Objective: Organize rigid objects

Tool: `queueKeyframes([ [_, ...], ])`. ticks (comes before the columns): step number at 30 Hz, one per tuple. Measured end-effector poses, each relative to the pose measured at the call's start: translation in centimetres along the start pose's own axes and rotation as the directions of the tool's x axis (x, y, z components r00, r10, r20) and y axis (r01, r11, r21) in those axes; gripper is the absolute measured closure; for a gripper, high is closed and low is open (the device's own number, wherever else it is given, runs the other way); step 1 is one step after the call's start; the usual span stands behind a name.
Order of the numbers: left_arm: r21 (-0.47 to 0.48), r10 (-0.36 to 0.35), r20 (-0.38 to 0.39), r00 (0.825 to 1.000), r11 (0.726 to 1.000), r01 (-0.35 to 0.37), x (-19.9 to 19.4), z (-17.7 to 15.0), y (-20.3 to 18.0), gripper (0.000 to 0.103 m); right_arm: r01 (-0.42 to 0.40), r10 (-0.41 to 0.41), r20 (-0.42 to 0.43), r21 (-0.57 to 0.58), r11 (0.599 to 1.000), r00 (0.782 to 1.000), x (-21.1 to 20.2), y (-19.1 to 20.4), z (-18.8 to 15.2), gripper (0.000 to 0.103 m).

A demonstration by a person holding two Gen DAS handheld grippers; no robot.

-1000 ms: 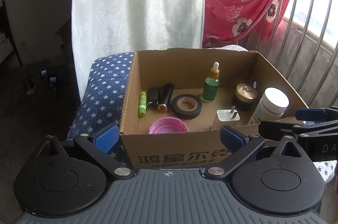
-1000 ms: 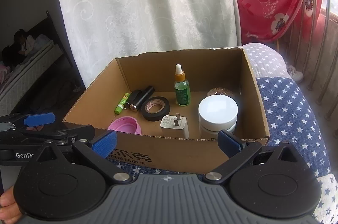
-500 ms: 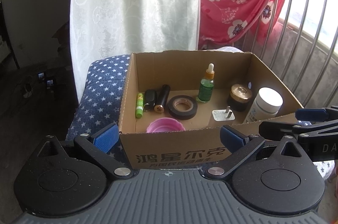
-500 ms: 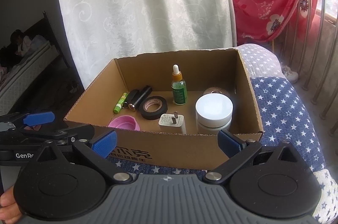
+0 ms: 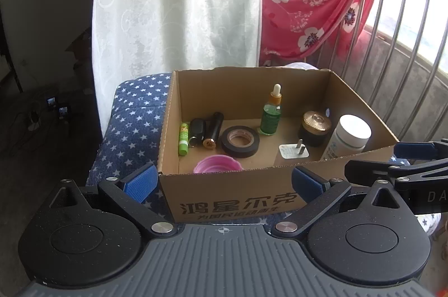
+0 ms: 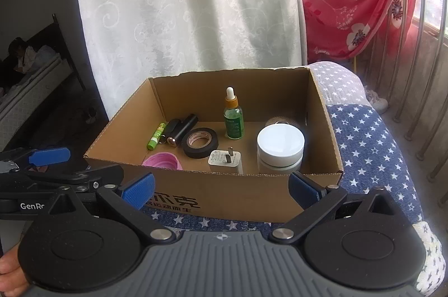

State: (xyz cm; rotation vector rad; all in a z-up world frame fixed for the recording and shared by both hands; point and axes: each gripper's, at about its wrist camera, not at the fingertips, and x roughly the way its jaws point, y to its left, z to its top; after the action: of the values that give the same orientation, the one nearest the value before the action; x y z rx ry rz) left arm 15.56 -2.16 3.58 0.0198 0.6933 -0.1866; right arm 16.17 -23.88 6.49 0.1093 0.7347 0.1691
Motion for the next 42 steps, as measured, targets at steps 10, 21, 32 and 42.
queueKeyframes([
  [10,0.004,0.000,0.001,1.000,1.000,0.000,-0.05,-0.01,0.15,0.001,0.017,-0.017,0.011,-0.003,1.000,1.000,-0.26,0.27,-0.20,0.000],
  [21,0.011,-0.004,0.003,1.000,1.000,0.004,0.13,0.23,0.48,0.001,0.021,-0.021,0.010,0.002,1.000,1.000,-0.41,0.12,-0.50,0.000],
  [32,0.014,-0.006,0.004,1.000,1.000,0.006,0.13,0.30,0.41,0.001,0.006,-0.006,0.009,0.011,1.000,1.000,-0.45,-0.08,-0.42,0.000],
  [42,0.018,-0.001,0.007,1.000,1.000,0.001,0.21,0.31,0.45,0.001,0.004,-0.004,0.006,0.011,1.000,1.000,-0.34,-0.03,-0.26,0.000],
])
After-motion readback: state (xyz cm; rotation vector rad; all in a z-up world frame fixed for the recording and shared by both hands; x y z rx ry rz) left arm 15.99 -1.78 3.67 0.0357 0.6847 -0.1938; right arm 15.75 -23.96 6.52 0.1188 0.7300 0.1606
